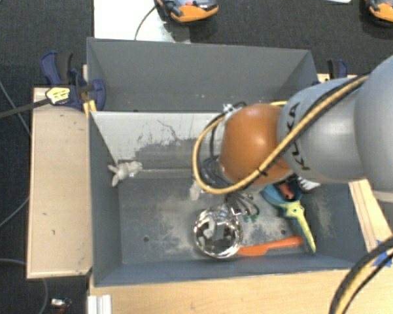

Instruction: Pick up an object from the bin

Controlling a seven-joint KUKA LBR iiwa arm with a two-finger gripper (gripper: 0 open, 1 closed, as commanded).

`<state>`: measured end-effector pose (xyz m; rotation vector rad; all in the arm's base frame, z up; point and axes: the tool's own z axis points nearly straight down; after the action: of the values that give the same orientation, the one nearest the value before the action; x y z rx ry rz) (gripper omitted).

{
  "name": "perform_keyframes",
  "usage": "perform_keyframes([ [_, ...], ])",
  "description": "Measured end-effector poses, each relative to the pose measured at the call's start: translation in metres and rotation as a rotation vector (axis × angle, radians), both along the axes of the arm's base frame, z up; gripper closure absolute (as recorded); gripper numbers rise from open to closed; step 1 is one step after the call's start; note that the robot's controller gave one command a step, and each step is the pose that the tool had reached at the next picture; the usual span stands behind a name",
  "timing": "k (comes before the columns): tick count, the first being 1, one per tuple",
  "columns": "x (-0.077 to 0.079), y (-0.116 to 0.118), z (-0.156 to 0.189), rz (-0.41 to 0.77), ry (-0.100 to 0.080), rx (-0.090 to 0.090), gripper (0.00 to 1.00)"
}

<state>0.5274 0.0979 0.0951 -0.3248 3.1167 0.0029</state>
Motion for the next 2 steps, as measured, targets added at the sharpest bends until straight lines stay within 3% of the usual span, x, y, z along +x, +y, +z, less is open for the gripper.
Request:
perform_keyframes([
  [1,-0.001,-0.026,-0.026,-0.037,0.007,-0.001,0.00],
  [2,-0.004,-0.067,-0.025,-0.213,0.011,-0.002,0.00],
])
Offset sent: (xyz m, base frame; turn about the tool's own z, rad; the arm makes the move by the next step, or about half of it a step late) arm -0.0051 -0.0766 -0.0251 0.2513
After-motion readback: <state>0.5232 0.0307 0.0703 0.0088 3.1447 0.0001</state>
